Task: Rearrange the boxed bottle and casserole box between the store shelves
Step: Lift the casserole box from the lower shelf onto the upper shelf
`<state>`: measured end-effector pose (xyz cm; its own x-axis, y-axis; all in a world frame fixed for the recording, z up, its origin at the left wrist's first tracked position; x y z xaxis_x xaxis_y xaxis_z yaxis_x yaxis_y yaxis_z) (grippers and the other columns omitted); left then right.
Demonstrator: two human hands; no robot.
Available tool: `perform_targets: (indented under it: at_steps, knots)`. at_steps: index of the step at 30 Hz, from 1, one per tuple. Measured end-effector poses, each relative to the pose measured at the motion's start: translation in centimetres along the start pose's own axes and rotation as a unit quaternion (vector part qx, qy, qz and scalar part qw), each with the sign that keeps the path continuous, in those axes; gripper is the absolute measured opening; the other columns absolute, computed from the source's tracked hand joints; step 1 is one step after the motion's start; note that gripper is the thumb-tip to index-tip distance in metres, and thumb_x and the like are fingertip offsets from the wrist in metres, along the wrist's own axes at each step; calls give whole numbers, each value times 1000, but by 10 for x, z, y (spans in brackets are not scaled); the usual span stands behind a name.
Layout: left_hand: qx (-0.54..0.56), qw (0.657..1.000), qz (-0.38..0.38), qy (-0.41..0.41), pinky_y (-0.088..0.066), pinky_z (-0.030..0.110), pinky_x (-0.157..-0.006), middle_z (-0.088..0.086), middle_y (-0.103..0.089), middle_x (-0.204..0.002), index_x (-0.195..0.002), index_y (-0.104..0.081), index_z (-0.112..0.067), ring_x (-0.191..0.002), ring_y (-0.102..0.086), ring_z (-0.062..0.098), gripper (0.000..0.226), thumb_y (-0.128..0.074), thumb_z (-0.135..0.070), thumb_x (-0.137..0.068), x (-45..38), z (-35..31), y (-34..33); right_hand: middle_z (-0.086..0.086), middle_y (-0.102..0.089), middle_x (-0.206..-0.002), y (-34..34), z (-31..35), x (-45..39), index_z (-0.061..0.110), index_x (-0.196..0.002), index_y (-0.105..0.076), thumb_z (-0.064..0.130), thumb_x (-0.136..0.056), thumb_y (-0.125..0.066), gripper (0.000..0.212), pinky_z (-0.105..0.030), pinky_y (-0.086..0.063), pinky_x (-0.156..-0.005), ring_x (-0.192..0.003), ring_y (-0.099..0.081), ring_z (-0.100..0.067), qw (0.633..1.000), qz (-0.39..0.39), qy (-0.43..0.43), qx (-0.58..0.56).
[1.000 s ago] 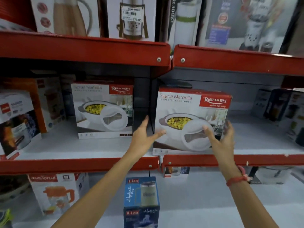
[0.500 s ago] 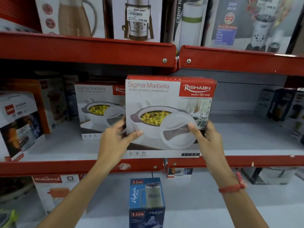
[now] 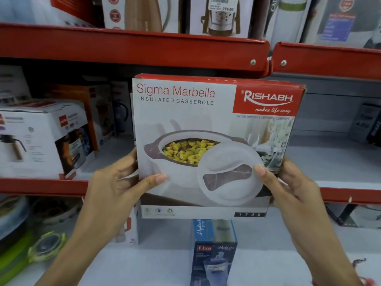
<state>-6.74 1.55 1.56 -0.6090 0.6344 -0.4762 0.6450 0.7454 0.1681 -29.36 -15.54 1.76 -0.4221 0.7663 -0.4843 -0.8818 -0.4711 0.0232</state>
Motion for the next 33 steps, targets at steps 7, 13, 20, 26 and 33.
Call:
perform_targets:
  at_steps: [7, 13, 20, 26, 33]
  knots:
    - [17, 1000, 4, -6, -56, 12, -71, -22, -75, -99, -125, -61, -22, -91, -72, 2, 59, -75, -9, -68, -12, 2, 66, 11, -74, -115, -63, 3, -1, 25, -124, -64, 32, -79, -64, 45, -48, -53, -96, -107, -68, -13, 1000, -11, 2, -9]
    - [-8, 1000, 1, 0, -56, 32, -93, -8, -73, -115, -131, -56, -23, -106, -68, 4, 71, -78, -24, -64, -43, 35, 65, 8, -73, -119, -82, -32, -38, 22, -130, -60, 27, -84, -65, 46, -46, -50, -102, -111, -67, -9, 999, 13, -30, -23]
    - [-62, 998, -17, 10, -53, 45, -97, -2, -75, -111, -128, -57, -33, -104, -69, 10, 78, -79, -53, -57, -92, 82, 68, 6, -71, -116, -114, -83, -87, 17, -136, -55, 16, -91, -63, 45, -26, -53, -97, -116, -65, -15, 1000, 13, -19, 0]
    - [-67, 997, -19, 33, -56, 47, -91, -1, -76, -103, -121, -64, -27, -96, -72, 11, 62, -78, -39, -61, -111, 119, 75, 6, -68, -126, -135, -108, -92, 23, -138, -52, 26, -91, -65, 49, -35, -49, -103, -117, -62, -10, 999, 5, -20, 27]
    - [-78, 996, -35, 10, -58, 23, -83, -36, -70, -81, -111, -64, -41, -91, -70, -3, 48, -79, -19, -72, -108, 136, 79, 25, -65, -115, -140, -113, -86, 26, -142, -46, 30, -91, -63, 54, -8, -49, -83, -107, -60, 10, 999, 7, -4, 45]
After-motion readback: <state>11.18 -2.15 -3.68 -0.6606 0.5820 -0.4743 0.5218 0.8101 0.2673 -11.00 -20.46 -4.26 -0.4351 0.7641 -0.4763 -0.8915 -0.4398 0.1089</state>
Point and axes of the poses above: each hand's wrist, its own x-axis away from the middle knuckle, its own y-axis out of the back of the hand, z = x × y, the point moved 7 cm from there along -x, towards the middle knuckle
